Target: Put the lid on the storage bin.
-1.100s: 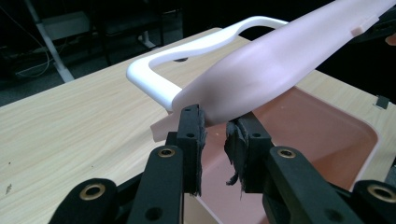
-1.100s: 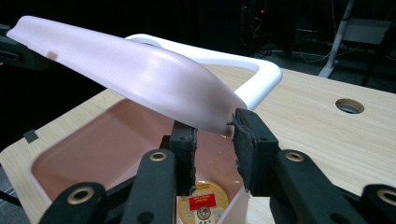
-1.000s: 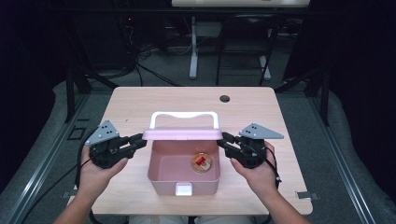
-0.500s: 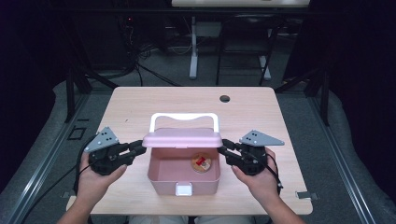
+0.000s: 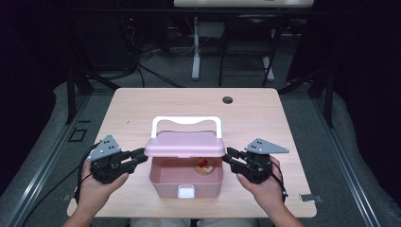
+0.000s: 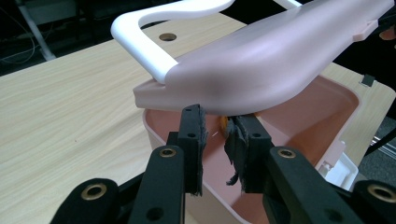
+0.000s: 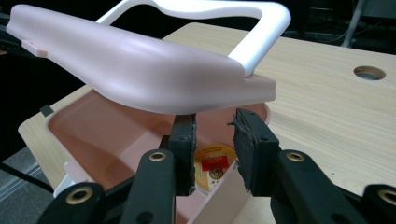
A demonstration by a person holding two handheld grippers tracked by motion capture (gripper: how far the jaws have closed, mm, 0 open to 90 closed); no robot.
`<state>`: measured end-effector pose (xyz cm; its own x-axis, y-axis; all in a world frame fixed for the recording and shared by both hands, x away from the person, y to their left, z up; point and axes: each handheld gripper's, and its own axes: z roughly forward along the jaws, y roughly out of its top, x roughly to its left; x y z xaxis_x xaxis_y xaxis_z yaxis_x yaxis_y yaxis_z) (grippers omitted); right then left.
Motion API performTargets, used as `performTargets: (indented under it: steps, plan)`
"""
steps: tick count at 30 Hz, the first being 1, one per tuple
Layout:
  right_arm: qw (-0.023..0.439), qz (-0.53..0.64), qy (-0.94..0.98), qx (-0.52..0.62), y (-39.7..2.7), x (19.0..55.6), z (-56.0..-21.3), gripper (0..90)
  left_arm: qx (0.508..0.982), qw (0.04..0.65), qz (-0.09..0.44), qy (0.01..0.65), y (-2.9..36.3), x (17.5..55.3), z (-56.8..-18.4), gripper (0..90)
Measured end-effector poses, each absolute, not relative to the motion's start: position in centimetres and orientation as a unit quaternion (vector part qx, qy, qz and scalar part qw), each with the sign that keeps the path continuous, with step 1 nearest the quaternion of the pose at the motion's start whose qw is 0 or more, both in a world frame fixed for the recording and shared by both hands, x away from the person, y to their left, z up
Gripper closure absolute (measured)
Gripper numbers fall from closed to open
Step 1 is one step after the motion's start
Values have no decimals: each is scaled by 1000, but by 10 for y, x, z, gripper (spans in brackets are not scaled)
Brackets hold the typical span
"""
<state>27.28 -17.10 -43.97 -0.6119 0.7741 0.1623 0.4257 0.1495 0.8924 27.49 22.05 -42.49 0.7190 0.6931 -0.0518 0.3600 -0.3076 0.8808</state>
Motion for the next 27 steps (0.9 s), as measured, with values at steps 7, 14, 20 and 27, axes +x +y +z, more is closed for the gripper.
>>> performTargets:
  steps: [7,14,20,27]
  plan:
    - [168,507,741,406,-172,270,-445,688,791,485,168,334,221,271,-431,750]
    - [162,505,745,404,-173,268,-449,688,792,483,157,338,222,267,-437,751]
    - [158,507,745,403,-176,263,-450,688,793,484,153,338,225,263,-439,752]
    - [156,506,747,402,-181,258,-451,688,796,485,141,335,227,257,-439,753]
